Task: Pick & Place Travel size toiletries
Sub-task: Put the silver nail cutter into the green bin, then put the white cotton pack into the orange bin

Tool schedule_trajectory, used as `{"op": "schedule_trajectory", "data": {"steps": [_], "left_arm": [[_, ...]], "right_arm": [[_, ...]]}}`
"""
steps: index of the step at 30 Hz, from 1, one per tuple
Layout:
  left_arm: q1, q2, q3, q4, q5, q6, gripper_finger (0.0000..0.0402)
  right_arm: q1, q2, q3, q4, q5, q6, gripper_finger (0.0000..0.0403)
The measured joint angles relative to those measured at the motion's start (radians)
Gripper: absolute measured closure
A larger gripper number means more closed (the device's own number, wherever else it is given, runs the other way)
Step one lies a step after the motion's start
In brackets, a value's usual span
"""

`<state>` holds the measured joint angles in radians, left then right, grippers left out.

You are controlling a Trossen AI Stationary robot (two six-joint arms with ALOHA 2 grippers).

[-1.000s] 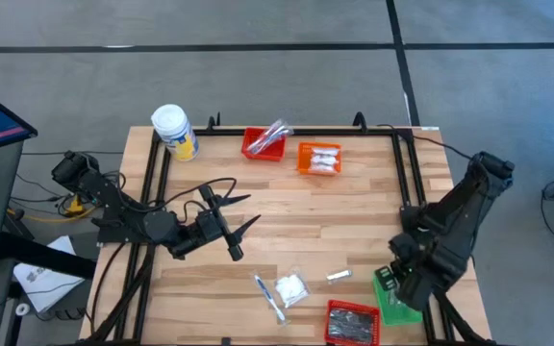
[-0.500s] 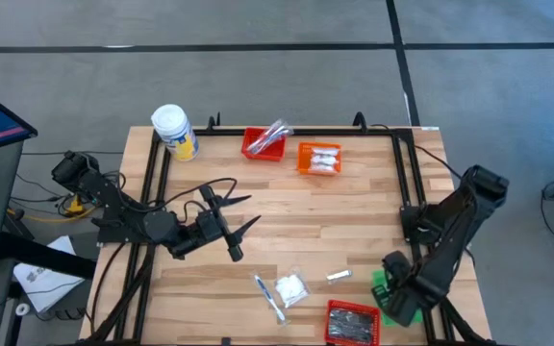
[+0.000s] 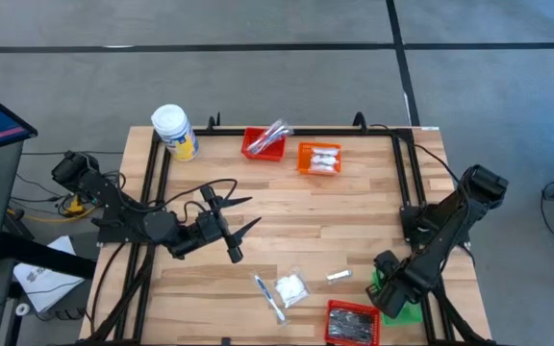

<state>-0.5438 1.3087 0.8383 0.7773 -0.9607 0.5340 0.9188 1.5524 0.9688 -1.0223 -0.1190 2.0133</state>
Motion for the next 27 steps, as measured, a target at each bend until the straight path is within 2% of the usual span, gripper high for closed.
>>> {"op": "schedule_trajectory", "data": {"steps": [6,11,17,24,27], "left_arm": [[0.000,0.000,0.000,0.000,0.015,0.000,0.0175],[0.000,0.000,0.000,0.000,0.018,0.000,0.0175],[0.000,0.000,0.000,0.000,0.018,0.000,0.0175],[0.000,0.000,0.000,-0.001,0.017,0.000,0.0175],[0.000,0.000,0.000,-0.002,0.017,0.000,0.0175]], "right_arm": [[0.001,-0.002,0.001,0.010,-0.050,-0.022,0.0215],[-0.027,-0.002,0.049,-0.020,-0.094,-0.137,0.0153],[-0.092,-0.002,0.152,-0.120,-0.077,-0.319,0.0139],[-0.166,-0.003,0.250,-0.208,0.064,-0.520,0.0138],[-0.196,-0.003,0.269,-0.208,0.095,-0.623,0.0138]]}}
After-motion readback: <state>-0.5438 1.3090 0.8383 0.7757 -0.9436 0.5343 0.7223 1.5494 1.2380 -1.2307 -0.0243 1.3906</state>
